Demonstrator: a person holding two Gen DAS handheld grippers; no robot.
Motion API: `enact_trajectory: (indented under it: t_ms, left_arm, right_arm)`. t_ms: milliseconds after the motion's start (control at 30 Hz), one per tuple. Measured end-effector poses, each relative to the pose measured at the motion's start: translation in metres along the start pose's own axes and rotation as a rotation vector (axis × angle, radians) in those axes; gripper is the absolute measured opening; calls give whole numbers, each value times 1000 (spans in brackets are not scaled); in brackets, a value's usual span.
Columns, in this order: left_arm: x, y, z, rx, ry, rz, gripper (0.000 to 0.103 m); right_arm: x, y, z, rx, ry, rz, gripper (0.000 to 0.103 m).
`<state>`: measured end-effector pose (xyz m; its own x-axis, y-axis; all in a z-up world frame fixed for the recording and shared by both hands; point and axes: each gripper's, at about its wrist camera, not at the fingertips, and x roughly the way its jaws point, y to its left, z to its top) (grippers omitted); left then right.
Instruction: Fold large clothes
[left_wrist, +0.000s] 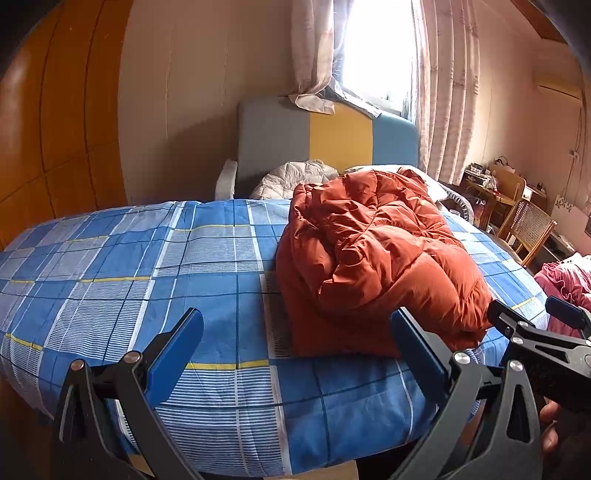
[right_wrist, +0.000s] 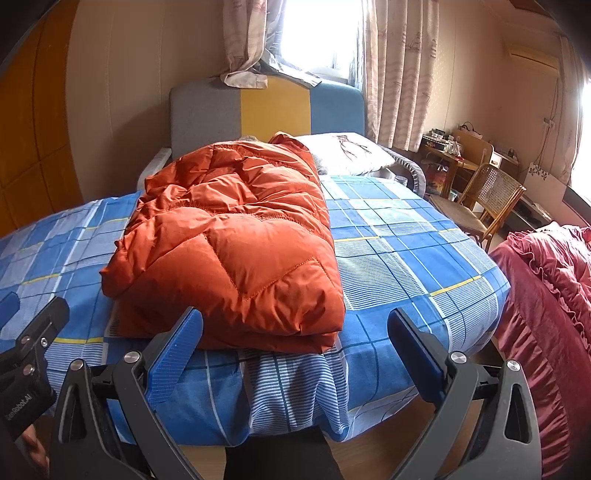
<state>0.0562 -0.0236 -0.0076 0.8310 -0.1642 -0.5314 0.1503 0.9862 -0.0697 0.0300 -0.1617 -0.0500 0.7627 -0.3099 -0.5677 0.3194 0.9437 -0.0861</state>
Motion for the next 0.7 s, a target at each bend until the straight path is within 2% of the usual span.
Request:
enact_trajectory:
  t_ms: [700]
  left_arm:
    - [-6,3,2,0,-11,6,101]
  right_arm:
    - [-5,8,1,-12,-16,11,100]
